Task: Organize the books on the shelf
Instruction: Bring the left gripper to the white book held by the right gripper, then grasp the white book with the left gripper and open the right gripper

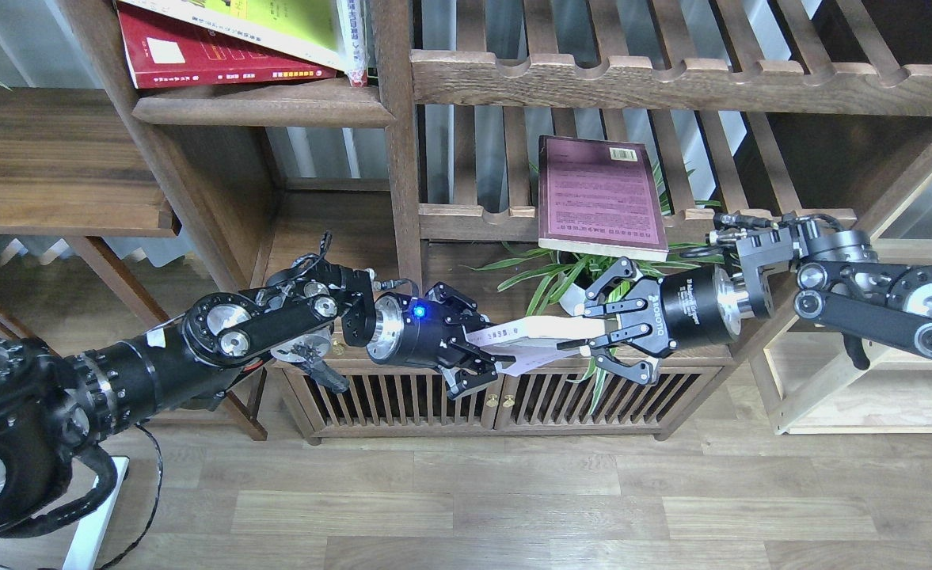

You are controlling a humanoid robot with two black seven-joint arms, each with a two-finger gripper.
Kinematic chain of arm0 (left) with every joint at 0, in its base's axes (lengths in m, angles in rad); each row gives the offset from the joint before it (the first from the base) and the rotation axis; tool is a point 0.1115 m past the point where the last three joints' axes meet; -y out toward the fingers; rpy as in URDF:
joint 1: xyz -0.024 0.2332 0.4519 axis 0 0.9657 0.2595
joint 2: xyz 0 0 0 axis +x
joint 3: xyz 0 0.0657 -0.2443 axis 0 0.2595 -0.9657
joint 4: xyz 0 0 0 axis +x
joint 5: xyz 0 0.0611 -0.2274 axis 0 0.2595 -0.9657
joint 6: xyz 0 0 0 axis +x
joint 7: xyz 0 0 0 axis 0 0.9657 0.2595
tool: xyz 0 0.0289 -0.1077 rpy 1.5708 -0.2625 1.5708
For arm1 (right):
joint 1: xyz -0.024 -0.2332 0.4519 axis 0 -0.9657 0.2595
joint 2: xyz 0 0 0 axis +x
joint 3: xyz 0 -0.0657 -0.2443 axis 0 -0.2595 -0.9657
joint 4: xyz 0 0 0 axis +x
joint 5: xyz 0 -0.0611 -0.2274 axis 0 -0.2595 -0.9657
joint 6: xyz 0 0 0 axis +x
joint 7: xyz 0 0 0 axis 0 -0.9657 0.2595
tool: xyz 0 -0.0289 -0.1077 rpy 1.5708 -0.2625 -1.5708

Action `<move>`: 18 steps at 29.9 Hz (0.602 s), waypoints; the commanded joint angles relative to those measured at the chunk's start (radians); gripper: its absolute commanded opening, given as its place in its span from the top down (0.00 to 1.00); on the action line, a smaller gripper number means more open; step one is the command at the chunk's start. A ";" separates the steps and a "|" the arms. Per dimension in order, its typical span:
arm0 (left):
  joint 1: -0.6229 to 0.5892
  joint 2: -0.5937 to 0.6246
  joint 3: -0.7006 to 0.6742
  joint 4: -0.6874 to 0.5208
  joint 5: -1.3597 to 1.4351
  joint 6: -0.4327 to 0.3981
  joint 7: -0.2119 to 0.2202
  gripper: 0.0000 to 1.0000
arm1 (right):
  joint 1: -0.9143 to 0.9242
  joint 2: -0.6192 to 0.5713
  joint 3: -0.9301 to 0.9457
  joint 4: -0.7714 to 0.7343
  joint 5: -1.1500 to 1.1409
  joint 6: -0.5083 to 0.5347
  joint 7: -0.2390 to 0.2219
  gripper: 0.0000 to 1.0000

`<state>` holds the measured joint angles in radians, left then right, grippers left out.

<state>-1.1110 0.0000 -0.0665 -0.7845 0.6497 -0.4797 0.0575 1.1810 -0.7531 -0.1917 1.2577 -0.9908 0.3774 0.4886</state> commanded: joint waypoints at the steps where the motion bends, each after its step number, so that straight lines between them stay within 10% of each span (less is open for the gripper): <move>1: 0.000 0.000 0.010 -0.001 -0.001 0.012 0.002 1.00 | 0.000 -0.002 0.000 0.000 0.000 0.000 0.000 0.99; 8: 0.000 0.000 0.007 -0.010 -0.002 0.012 0.001 1.00 | 0.005 -0.005 -0.003 -0.004 0.003 0.017 0.000 0.88; 12: 0.002 0.000 0.007 -0.016 -0.004 0.013 0.001 1.00 | 0.005 -0.008 -0.003 -0.012 0.092 0.034 0.000 0.42; 14: 0.002 0.000 0.004 -0.021 -0.004 0.012 0.001 1.00 | 0.005 -0.011 0.003 -0.023 0.135 0.063 0.000 0.01; 18: 0.002 0.000 -0.001 -0.028 -0.005 0.007 0.001 1.00 | 0.005 -0.018 0.003 -0.050 0.153 0.094 0.000 0.00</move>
<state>-1.1093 0.0002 -0.0647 -0.8063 0.6447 -0.4664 0.0583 1.1863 -0.7641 -0.1920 1.2286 -0.8515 0.4513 0.4885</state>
